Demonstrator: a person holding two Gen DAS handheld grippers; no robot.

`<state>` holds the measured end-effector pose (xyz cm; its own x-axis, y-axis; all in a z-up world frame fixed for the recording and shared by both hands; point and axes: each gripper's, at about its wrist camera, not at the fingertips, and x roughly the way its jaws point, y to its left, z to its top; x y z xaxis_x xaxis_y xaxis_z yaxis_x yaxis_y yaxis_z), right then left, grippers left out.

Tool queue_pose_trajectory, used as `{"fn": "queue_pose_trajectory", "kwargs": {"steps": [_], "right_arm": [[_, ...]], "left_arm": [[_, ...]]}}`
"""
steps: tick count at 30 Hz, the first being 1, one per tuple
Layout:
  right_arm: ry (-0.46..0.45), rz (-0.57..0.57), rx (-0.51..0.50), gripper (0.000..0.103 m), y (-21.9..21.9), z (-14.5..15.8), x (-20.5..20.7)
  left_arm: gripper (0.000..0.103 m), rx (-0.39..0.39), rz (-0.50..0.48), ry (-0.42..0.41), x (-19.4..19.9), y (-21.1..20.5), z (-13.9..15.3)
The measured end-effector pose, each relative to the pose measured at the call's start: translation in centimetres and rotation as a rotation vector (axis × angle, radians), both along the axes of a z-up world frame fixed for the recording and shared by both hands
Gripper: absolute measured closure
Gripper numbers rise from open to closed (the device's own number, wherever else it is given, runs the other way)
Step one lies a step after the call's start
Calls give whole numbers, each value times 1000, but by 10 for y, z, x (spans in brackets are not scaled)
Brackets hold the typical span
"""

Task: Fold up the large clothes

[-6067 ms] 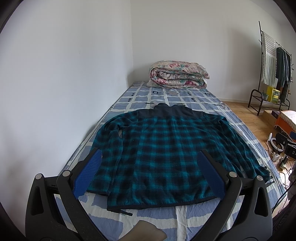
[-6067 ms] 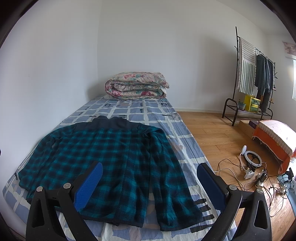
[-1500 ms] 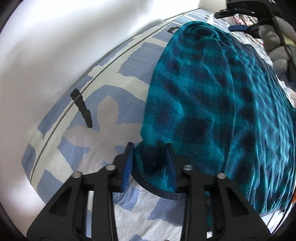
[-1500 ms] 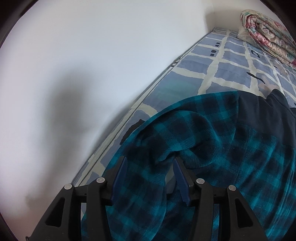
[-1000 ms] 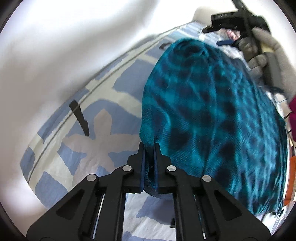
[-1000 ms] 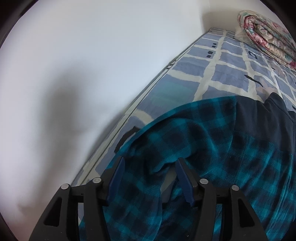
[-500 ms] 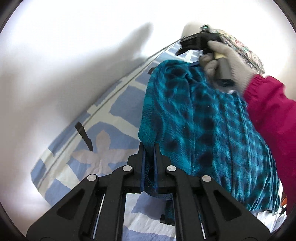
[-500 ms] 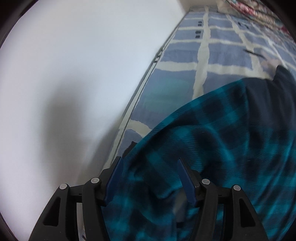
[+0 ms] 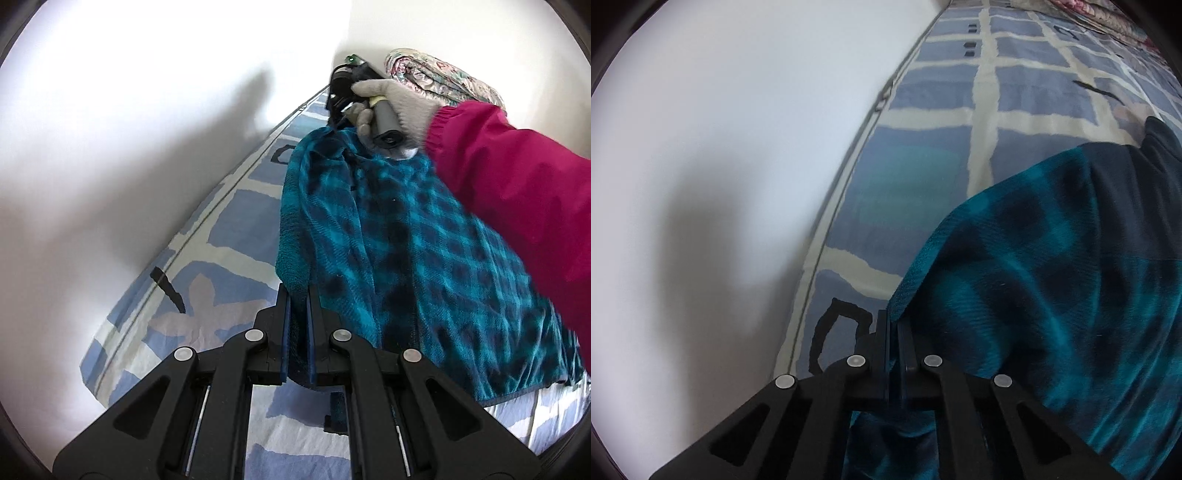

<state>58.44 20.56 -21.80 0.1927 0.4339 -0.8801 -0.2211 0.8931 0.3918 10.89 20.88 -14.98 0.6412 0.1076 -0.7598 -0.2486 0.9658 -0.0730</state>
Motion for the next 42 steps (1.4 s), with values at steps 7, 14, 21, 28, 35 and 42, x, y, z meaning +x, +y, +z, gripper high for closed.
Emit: {"fn": "queue_pose_trajectory", "kwargs": {"steps": [7,14,21,28,35,42], "right_arm": [[-70,5,64,103,-59,55,-1],[-69,6,79,103,-132,59,-22],[-5,-53,12,103,-208,7,-45],[8,-92,10,103,-229,-33,-46],[-41,-91,-62,81,-220,-34,-50],[-126,-88,-32,69,-262,32,-98]], "left_arm": [[98,103,-39,-61,-7,-10,22],[98,155,-169,-57,-17,-54,18],[98,210,-341,5,-26,-116,-8],[98,222,-388,32,-26,-141,-19],[94,169,-497,51,-35,-169,-22],[89,20,-510,5,-51,-155,0]]}}
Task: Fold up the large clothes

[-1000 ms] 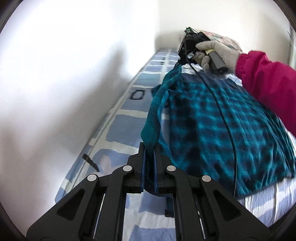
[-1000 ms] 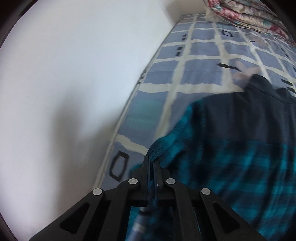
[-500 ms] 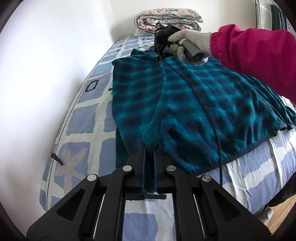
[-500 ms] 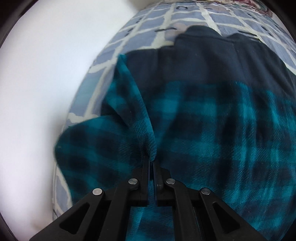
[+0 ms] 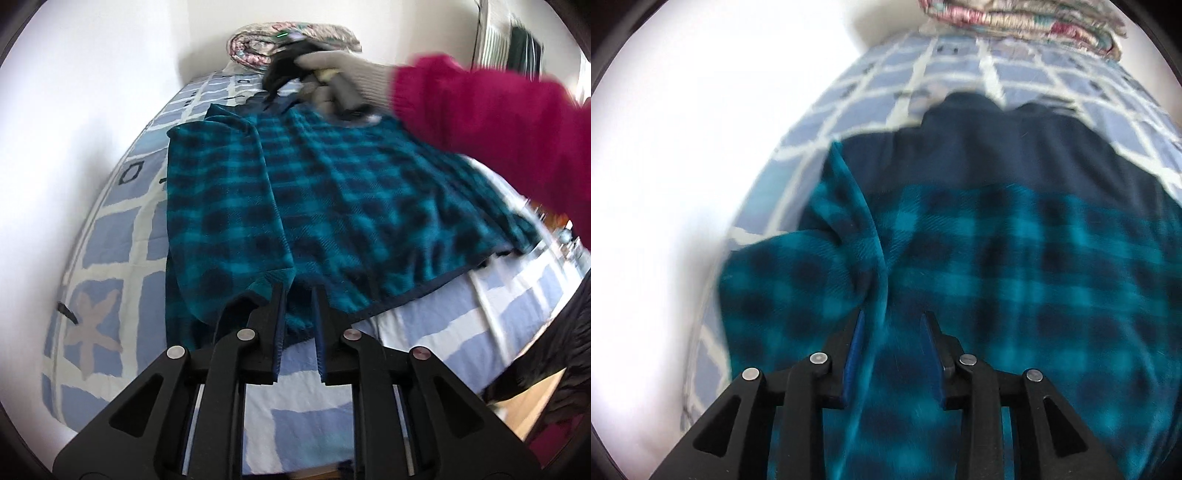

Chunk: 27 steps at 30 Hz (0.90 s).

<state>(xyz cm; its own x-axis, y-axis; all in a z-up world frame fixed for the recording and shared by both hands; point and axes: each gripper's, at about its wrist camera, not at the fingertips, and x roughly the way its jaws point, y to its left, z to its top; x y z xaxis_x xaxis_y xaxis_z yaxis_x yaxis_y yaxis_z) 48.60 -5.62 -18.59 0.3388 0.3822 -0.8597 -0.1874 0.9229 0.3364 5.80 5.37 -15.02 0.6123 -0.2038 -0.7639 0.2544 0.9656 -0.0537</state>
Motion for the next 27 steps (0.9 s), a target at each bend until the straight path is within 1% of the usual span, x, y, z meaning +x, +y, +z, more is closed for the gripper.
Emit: {"fn": "queue_pose_trajectory", "kwargs": {"steps": [1,4,6,9,11,13,15,17,18,19,20,22,25,27], "right_arm": [[-14,4,20,69,-10,13,-13],[-54,24,54,67,-41,49,-54],[-81,42,56,66,-58,70,-83],[-110,58,80,64,-83,97,-133],[-119,61,90,63,-90,105,-162],[-116,76,110,63,-100,109,-197],[-97,92,124,63,-101,106,-224],[-73,114,146,63,-96,96,-247],[-56,125,161,59,-94,91,-259],[-31,139,177,56,-88,84,-274],[-15,156,190,50,-84,76,-284],[27,196,207,43,-73,59,-303],[90,228,253,43,-52,35,-324],[131,231,278,43,-40,20,-323]], "left_arm": [[89,-19,7,-9,-2,5,4],[89,-28,44,-33,-4,20,12],[89,-85,89,-18,0,39,14],[89,-205,185,42,11,76,10],[89,-330,277,106,21,107,-2],[89,-424,341,155,28,130,-13],[89,-474,394,194,34,143,-26],[89,-492,397,241,41,144,-39],[89,-496,405,254,42,144,-44],[89,-492,408,269,45,142,-50],[89,-487,406,285,48,139,-56],[89,-481,391,315,55,133,-66],[89,-451,396,348,64,124,-79],[89,-453,402,359,68,121,-84]]}}
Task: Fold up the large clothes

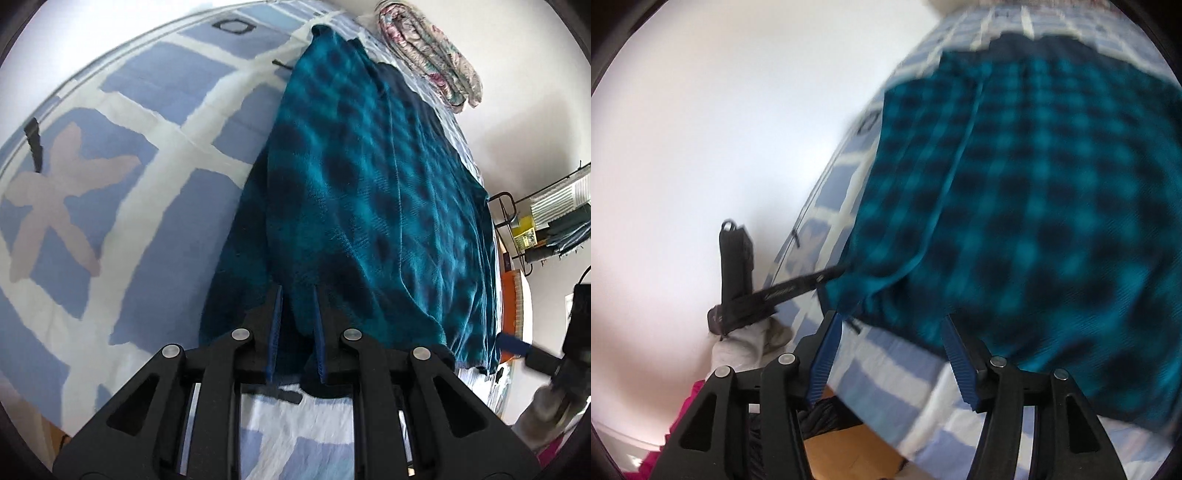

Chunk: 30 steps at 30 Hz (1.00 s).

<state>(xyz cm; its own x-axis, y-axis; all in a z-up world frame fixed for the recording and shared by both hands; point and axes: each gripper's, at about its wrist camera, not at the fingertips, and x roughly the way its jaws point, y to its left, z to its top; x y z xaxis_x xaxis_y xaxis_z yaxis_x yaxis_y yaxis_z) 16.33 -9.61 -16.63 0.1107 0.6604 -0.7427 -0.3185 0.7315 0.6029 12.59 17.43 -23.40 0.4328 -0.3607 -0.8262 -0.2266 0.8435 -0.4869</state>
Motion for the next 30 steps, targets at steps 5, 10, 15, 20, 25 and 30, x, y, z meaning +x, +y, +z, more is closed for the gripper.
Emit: {"fn": "queue_pose_trajectory", "kwargs": {"steps": [5,10,15,20,25,30], "right_arm": [[67,8,46,42,24,-27,8],[184,-71,107,37,27,-56,30],[268,-74,81,44,35,-83,36],[239,14,67,98,51,-86,27],[219,9,41,101,46,-88,23],[256,-26,42,102,32,-97,25]], "left_arm": [[89,33,-19,-20,8,-16,7],[89,82,-50,-24,14,-30,7],[89,87,-67,-35,15,-34,11],[65,67,-20,-33,7,-19,14],[64,2,-23,9,-5,-15,3],[83,74,-98,7,-5,-38,-2]]}}
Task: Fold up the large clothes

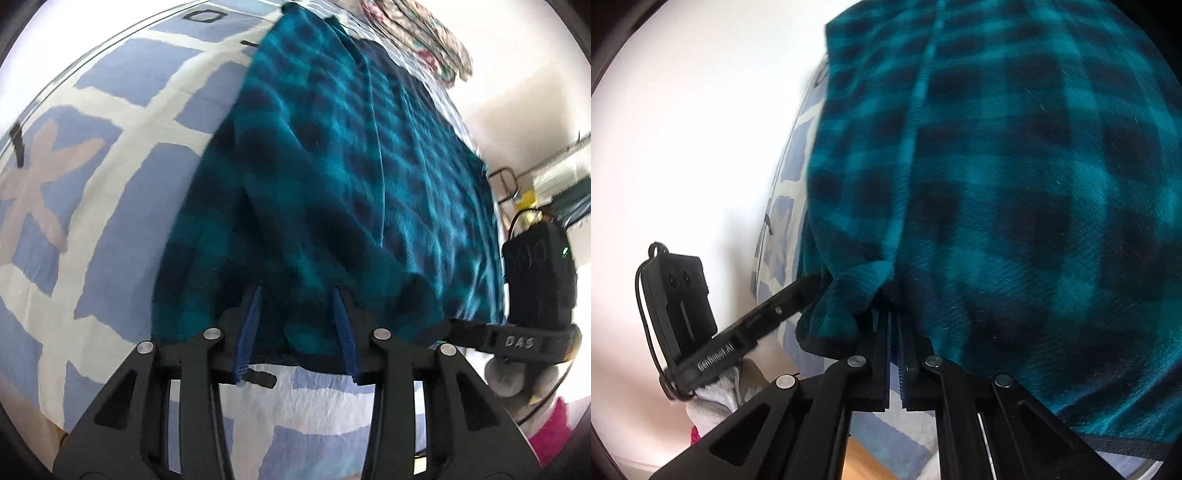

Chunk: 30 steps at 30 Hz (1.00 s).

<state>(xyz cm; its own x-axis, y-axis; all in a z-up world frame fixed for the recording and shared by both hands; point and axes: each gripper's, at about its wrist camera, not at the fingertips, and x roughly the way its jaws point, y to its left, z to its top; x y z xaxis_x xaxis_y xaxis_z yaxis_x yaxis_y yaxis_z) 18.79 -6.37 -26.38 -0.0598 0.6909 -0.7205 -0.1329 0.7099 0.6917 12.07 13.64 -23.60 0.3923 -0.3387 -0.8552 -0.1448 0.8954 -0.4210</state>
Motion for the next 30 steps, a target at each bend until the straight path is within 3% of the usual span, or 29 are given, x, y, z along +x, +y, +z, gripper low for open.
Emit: {"fn": "queue_pose_trajectory", "kwargs": {"steps": [2,7,9,11,12,13,14,15,18,20,23,28,30], "right_arm": [[2,0,5,102,0,0,-1],[15,2,127,103,6,14,-7],[1,21,166,103,13,23,-13],[-43,57,116,103,25,28,-20],[-83,78,56,101,31,30,-24],[-115,98,7,101,36,30,-27],[-135,110,-29,98,39,30,-29],[-161,124,-71,94,41,30,-31],[-240,130,-149,82,41,36,-34],[-278,106,-133,79,36,44,-33],[-312,93,-86,78,28,53,-33],[-380,127,-107,77,42,56,-33],[-380,129,-102,76,48,52,-29]], "left_arm": [[99,43,-29,-7,1,-8,2],[100,158,-21,-72,-15,-2,37],[100,254,-12,-134,-28,1,60],[100,352,2,-189,-36,2,70],[92,359,13,-188,-37,5,69],[82,331,12,-152,-35,11,62],[62,295,19,-112,-33,17,54],[56,277,43,-94,-32,22,47],[56,204,90,-43,-31,41,32],[56,152,116,-17,-32,50,23],[56,118,153,2,-27,57,11],[56,39,188,18,-21,56,-8],[72,13,186,22,-19,54,-10]]}}
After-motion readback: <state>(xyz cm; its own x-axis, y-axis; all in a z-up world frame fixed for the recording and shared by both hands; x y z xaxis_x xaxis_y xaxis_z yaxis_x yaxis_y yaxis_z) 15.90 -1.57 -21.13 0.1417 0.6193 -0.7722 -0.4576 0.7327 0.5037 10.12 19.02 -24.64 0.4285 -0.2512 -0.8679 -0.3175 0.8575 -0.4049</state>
